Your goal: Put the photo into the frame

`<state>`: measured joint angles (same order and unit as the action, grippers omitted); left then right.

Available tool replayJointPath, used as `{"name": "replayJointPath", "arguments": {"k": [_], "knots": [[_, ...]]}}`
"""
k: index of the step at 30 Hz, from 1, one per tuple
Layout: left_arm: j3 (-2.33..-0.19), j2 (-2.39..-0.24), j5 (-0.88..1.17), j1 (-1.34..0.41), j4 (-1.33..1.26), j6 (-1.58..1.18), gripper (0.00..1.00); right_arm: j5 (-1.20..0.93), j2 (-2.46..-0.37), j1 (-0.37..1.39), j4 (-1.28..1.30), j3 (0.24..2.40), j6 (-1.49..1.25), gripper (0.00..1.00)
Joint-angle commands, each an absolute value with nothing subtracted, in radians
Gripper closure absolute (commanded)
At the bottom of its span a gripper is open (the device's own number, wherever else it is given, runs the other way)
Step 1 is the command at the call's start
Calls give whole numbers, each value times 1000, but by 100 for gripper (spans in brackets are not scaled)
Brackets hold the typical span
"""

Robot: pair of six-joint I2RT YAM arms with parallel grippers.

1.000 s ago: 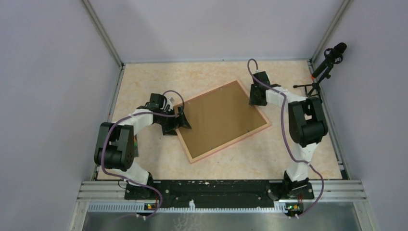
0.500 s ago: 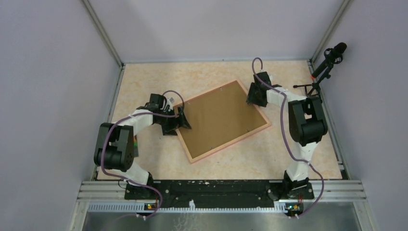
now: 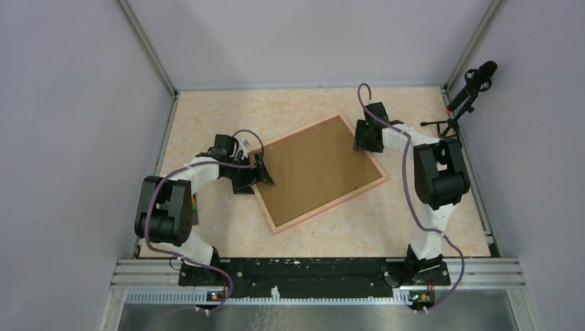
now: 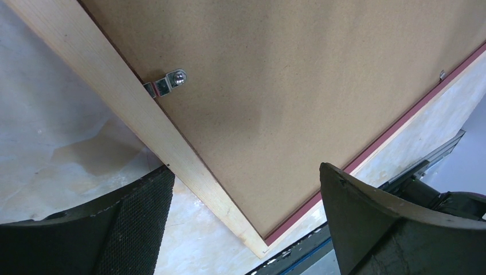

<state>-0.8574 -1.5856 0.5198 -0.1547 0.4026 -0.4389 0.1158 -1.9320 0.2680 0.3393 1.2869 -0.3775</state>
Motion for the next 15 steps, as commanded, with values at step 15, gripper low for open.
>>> {"name": "replayJointPath", "arguments": {"k": [15], "knots": [[-850,-1556,559,-154,356,-431,1,176,-2054,282,415,1319,-496,76]]}}
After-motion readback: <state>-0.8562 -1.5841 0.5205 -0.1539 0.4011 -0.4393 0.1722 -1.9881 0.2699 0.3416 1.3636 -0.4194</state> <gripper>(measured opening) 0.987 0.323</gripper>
